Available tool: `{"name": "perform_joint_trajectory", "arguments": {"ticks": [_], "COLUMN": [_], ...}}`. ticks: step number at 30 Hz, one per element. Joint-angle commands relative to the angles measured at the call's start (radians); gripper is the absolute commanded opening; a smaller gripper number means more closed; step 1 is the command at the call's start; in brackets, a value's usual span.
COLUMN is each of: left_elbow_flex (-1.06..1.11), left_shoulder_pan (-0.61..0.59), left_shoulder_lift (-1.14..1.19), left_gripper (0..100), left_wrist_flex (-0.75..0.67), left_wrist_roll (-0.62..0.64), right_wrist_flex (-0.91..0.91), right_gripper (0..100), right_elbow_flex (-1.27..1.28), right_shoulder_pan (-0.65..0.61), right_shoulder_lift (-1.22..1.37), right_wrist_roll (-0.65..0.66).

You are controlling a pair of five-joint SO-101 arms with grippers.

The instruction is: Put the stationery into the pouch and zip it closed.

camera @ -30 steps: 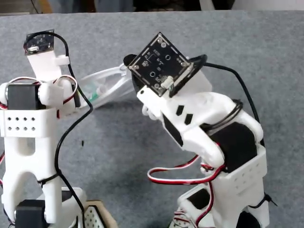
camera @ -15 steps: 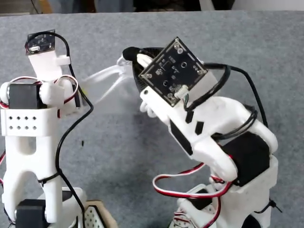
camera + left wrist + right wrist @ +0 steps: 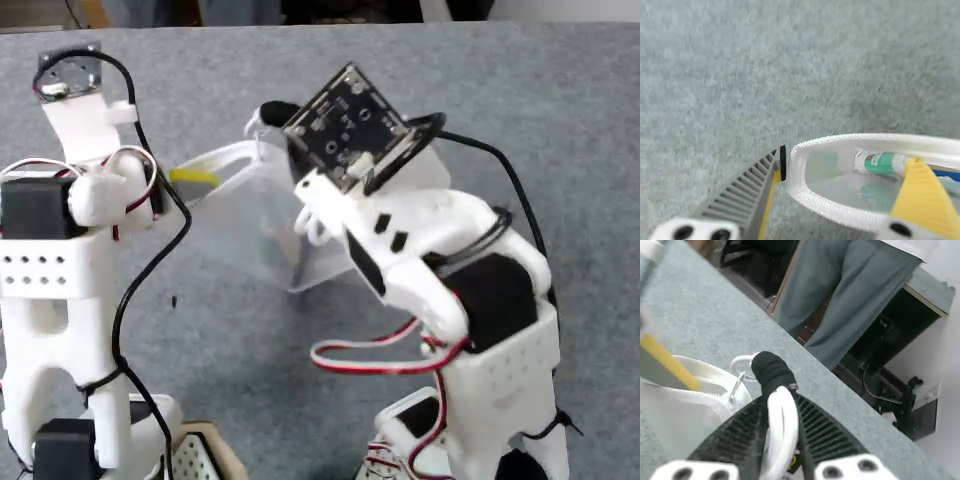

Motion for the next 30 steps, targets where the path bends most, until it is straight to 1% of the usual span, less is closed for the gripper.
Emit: {"name": "perform_joint_trajectory", "arguments": {"ticks": [1,9,23,30], "left_elbow_flex": [-0.099,-0.176,-0.142,-0.097], "left_shoulder_pan": [0.012,0.012,0.015,0.016], "left_shoulder_lift": [-0.003,-0.009,-0.011,-0.011], "left_gripper": [37,37,37,37], "left_wrist_flex": [-0.015,-0.009,0.009,0.009], "left_wrist_roll": [-0.008,-0.006,-0.006,-0.006], "right_wrist_flex": [-0.064,-0.115,-0.107,-0.107], "right_gripper": [1.2,1.2,1.2,1.2], "right_elbow_flex": [0.033,0.044,-0.171,-0.225], "right_shoulder_pan": [0.049,0.121,0.241,0.307], "right_shoulder_lift": [-0.015,-0.015,-0.015,-0.015], "right_wrist_roll": [0.012,0.009,0.009,0.009]}}
